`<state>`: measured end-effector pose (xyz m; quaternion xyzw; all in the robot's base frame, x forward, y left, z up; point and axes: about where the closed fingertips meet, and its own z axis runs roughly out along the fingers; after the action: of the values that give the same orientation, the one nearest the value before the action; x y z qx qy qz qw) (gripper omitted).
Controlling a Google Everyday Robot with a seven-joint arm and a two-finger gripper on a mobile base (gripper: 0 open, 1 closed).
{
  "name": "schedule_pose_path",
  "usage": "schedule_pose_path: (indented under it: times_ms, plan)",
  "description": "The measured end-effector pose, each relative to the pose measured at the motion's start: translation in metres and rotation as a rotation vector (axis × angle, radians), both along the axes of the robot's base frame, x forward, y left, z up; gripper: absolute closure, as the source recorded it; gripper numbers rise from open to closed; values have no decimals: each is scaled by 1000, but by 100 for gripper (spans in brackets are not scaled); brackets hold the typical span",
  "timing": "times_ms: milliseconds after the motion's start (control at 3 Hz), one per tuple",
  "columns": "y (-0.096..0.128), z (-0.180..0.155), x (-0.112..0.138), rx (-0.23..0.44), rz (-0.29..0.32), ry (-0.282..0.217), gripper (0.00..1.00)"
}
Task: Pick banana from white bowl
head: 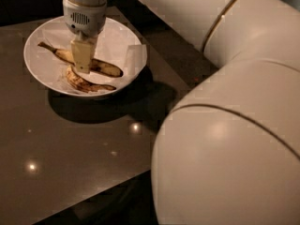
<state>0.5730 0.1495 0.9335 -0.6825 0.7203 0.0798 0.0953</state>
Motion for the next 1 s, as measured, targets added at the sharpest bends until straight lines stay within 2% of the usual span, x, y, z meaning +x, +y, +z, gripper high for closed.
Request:
schedule_pose_path:
  times_ms: [333, 1000]
  plan:
    - [-14, -7, -33, 26, -23, 59, 100]
    - [-12, -10, -32, 27, -22, 56, 100]
